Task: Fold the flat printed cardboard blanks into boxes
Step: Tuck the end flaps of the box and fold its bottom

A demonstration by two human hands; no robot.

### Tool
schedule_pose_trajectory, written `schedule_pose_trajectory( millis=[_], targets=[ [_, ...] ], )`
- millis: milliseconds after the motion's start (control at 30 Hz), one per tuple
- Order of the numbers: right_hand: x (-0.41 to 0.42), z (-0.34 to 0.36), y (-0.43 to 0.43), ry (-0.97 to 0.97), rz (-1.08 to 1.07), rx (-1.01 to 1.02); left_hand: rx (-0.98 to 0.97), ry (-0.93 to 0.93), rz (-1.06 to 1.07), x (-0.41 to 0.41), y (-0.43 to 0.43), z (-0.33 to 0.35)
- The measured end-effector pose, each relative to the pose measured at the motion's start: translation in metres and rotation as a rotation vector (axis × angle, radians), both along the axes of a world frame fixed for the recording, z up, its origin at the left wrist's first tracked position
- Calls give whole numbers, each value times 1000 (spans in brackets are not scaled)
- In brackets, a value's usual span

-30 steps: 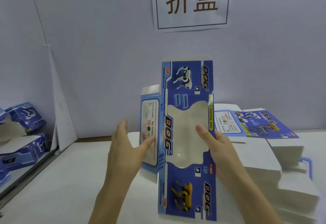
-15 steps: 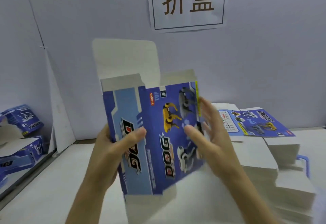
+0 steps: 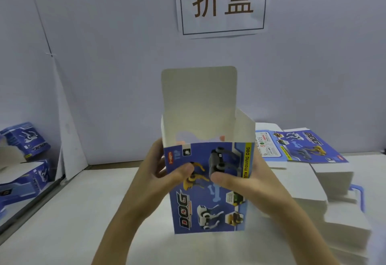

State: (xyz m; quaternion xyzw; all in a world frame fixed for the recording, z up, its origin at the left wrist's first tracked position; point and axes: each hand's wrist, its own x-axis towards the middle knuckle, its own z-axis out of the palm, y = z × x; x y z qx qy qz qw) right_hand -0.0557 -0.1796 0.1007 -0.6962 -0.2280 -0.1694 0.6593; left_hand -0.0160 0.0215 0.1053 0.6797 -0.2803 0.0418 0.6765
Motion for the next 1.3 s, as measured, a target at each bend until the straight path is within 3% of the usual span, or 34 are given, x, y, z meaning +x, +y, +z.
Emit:
schedule_pose_trajectory(
  millis=[400,567,633,767,933,1033,1300],
  targets=[
    [-3,1,-17,28,21,86,8,-71,-126,-5,4,1],
    [0,-3,-13,77,45,111,-10,-39,-50,-7,-9,3],
    [1,-3,-12,79,68,169,-58,-16,-44,-12,-17,5],
    [0,4,-5,199,111,406,-344,76,-216,-19,-25,9],
    [0,5,-1,176,75,587,-332,223,-212,-24,-29,9],
    [-2,6,0,138,102,569,-253,215,-96,-20,-34,14],
    [-1,3,4,205,82,379,-206,134,-53,-18,-25,7]
  ],
)
